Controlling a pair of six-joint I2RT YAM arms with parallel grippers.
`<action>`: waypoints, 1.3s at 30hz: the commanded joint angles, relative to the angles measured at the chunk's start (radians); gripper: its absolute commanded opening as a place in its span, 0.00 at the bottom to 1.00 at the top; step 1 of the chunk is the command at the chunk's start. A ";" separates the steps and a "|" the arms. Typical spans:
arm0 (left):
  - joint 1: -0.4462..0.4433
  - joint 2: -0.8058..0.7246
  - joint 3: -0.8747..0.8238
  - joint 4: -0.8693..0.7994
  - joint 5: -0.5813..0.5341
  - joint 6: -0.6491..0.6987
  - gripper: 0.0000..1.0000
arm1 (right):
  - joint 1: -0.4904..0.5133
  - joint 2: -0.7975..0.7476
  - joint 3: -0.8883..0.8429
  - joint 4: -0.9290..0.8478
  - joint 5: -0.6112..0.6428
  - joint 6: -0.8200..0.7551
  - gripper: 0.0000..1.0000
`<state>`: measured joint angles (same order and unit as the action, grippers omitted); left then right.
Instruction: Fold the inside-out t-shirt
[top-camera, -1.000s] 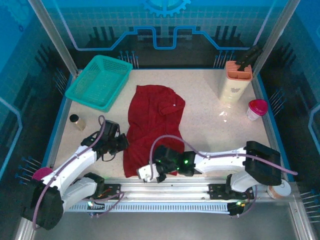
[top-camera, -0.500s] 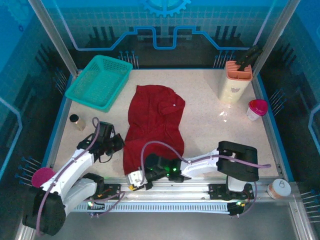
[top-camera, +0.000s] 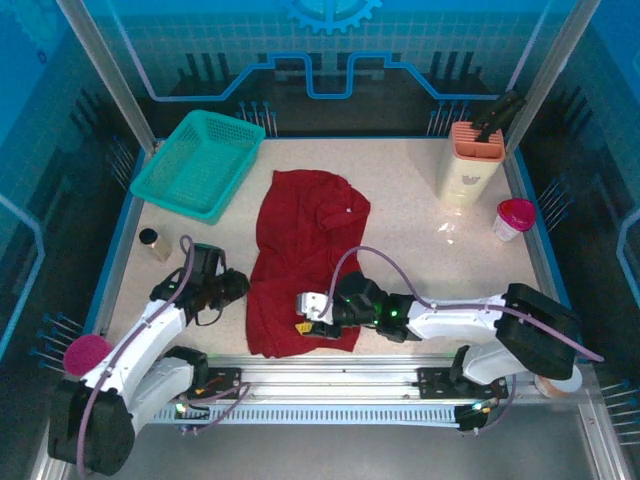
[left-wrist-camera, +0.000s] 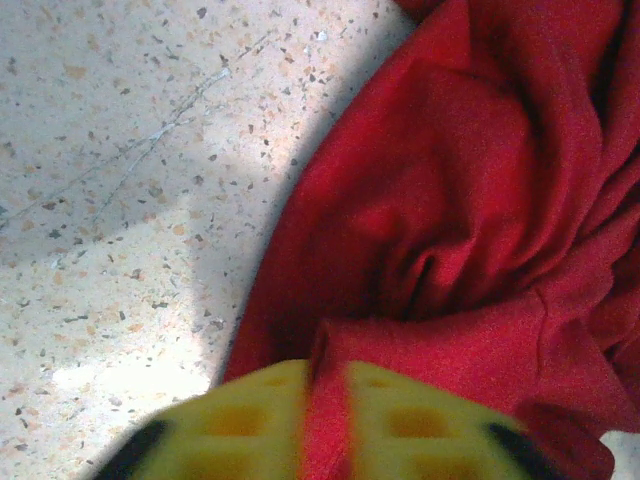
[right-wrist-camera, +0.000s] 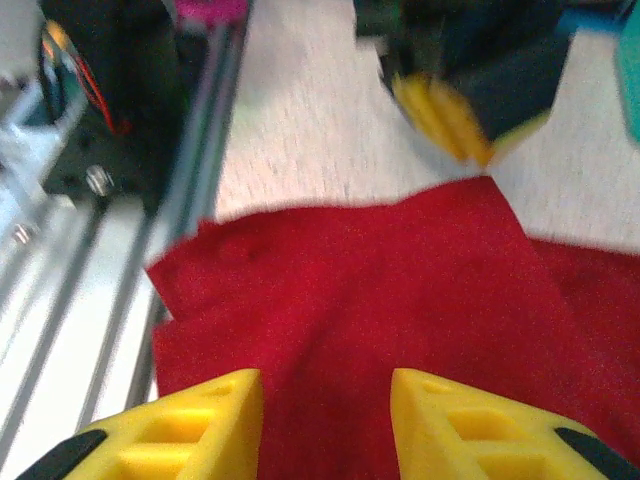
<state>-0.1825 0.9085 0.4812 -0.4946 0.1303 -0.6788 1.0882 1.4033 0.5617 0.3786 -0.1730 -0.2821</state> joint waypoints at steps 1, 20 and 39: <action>0.014 0.041 0.065 -0.077 0.072 -0.009 0.56 | 0.001 0.056 0.008 -0.116 0.113 0.019 0.40; -0.704 0.144 -0.025 -0.047 0.040 -0.392 0.38 | -0.257 0.212 0.005 0.009 0.083 0.418 0.20; -0.680 0.039 0.053 -0.218 -0.081 -0.361 0.00 | -0.270 0.113 -0.024 -0.045 0.165 0.340 0.20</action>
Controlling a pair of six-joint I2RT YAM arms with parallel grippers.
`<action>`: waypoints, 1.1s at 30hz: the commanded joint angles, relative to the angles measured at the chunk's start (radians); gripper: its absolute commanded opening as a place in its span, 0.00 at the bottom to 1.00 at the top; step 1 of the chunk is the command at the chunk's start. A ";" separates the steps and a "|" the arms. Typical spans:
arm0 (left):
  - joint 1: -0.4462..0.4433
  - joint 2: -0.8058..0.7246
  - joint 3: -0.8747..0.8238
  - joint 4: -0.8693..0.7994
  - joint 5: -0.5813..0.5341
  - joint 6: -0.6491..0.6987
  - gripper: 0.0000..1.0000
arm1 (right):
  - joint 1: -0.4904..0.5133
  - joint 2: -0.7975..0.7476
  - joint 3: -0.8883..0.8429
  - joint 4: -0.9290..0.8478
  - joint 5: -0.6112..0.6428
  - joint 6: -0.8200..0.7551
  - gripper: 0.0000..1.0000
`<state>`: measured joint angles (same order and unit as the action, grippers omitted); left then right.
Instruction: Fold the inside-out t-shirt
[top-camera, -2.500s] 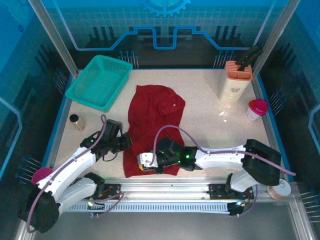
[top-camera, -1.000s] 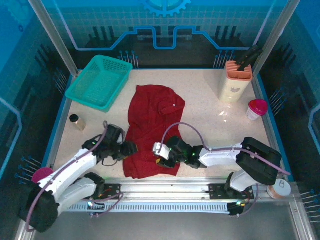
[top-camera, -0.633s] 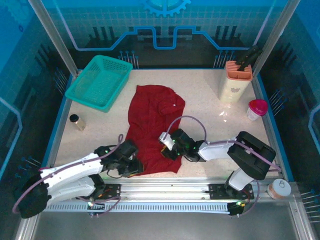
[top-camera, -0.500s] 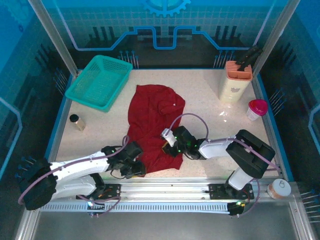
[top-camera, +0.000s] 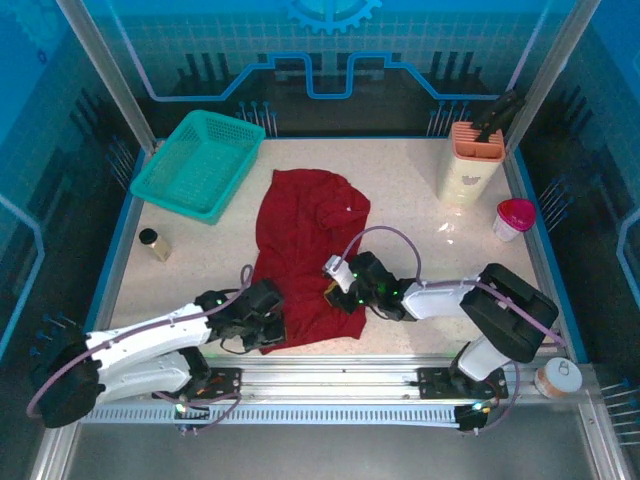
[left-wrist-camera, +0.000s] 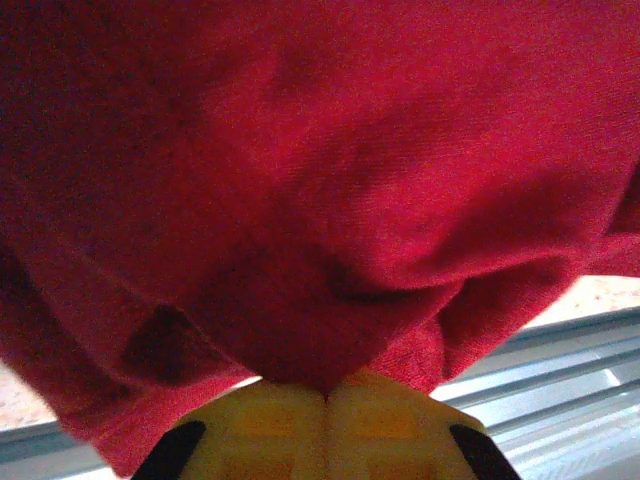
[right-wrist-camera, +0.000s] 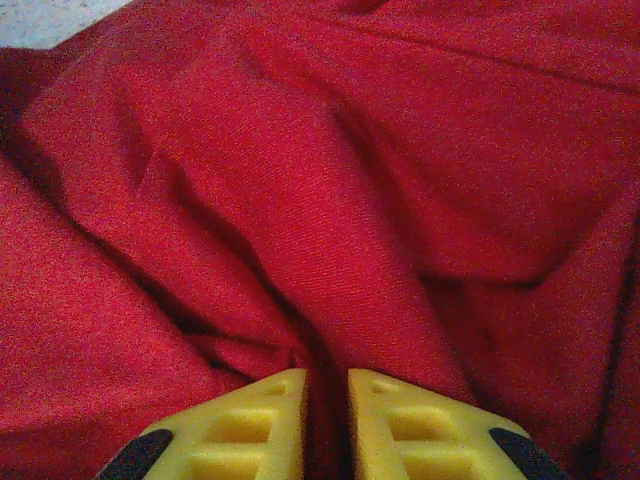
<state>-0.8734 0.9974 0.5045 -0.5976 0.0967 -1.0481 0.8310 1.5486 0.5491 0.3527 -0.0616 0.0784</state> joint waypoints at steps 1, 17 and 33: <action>0.011 -0.079 0.027 -0.135 -0.055 0.004 0.00 | -0.016 -0.037 -0.014 -0.022 0.065 -0.018 0.19; 0.016 -0.301 -0.068 -0.209 0.070 -0.070 0.12 | -0.034 -0.067 -0.061 0.003 0.100 -0.005 0.21; -0.104 0.213 0.350 0.157 0.028 0.698 0.57 | -0.500 -0.084 0.274 -0.789 0.010 0.743 0.60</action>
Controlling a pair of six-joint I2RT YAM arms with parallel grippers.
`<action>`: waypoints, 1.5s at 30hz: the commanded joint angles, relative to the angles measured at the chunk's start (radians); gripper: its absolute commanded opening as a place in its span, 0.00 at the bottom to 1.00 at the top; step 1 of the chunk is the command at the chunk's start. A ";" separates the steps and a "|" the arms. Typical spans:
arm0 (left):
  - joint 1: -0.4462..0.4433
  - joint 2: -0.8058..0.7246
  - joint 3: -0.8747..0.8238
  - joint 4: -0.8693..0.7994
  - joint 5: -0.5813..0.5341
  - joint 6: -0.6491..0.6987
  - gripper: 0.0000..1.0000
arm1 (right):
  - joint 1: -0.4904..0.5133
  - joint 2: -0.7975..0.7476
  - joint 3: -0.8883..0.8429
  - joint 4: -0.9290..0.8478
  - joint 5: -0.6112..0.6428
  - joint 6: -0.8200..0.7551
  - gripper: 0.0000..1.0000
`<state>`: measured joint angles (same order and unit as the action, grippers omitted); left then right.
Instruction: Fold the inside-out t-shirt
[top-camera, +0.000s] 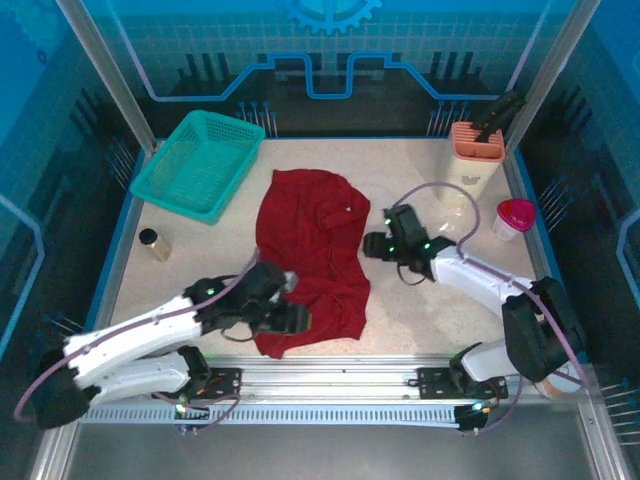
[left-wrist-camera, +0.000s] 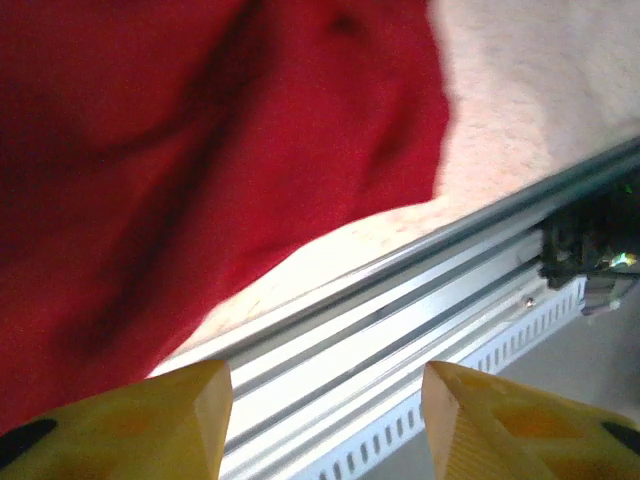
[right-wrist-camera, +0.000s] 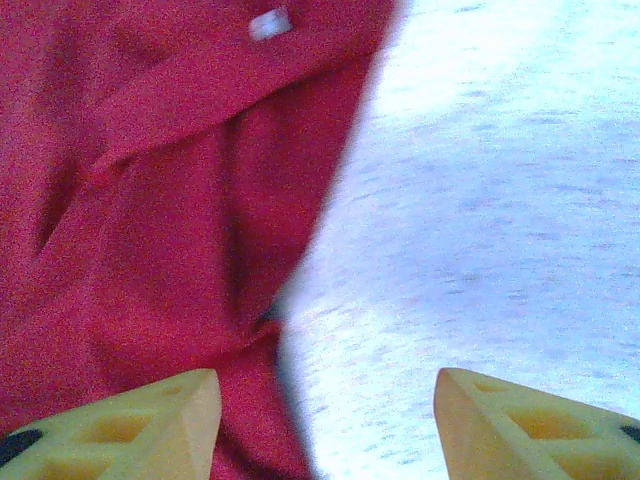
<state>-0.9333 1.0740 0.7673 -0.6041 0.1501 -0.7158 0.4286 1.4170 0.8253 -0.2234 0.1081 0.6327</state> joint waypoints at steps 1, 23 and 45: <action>-0.059 0.205 0.120 0.198 -0.022 0.458 0.58 | -0.131 0.052 -0.008 -0.211 -0.180 0.196 0.60; -0.150 0.781 0.490 0.254 -0.194 0.984 0.04 | -0.200 -0.305 -0.103 -0.284 0.044 -0.053 0.67; 0.154 0.354 0.377 0.603 -0.010 0.670 0.00 | 0.301 -0.565 -0.626 0.484 -0.263 -0.477 0.71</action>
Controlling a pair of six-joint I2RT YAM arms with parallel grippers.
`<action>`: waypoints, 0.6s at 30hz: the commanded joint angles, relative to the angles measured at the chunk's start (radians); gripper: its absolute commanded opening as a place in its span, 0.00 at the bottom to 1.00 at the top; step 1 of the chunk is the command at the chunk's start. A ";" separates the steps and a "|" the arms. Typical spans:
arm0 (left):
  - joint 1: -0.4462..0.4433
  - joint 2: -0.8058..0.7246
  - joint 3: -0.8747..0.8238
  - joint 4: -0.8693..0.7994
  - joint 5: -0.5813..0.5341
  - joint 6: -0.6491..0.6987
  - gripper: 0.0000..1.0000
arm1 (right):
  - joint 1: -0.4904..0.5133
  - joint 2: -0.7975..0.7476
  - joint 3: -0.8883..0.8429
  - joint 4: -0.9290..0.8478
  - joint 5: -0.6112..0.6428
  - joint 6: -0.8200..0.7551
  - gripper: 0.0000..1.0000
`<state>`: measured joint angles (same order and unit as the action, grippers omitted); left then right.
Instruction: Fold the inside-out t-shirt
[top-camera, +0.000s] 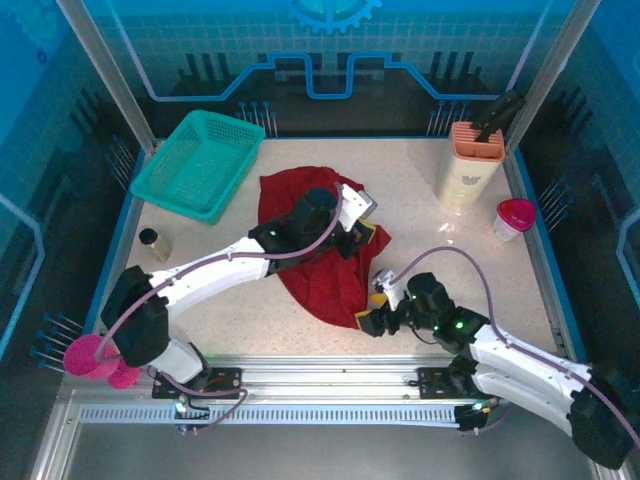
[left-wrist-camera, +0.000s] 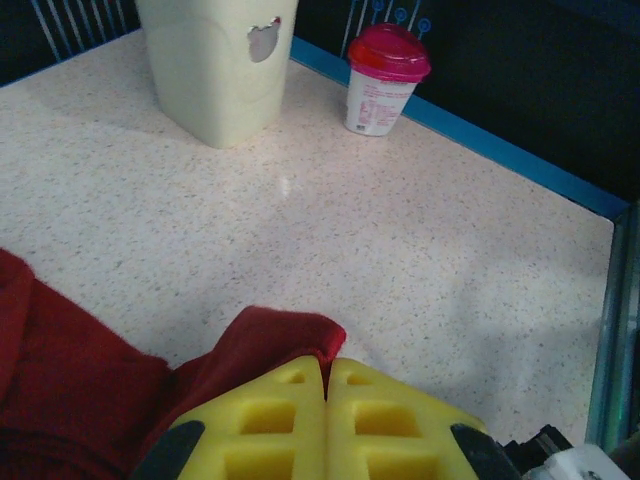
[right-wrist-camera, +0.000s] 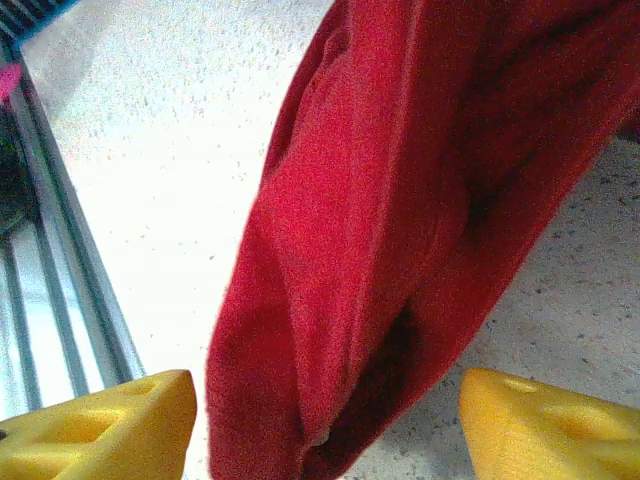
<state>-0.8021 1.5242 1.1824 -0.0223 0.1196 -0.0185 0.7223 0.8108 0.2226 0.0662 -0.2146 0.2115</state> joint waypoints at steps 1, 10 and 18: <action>0.027 -0.121 -0.058 0.030 0.017 -0.028 0.00 | 0.008 0.063 -0.018 0.211 0.053 -0.053 0.71; 0.092 -0.300 -0.163 0.038 0.006 -0.077 0.00 | 0.038 0.364 0.047 0.503 -0.164 -0.123 0.74; 0.161 -0.419 -0.145 -0.055 -0.124 -0.081 0.00 | 0.043 0.509 0.111 0.682 -0.002 -0.121 0.00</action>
<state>-0.6842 1.1751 1.0122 -0.0528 0.0879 -0.0807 0.7712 1.3575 0.2989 0.6514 -0.2901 0.1257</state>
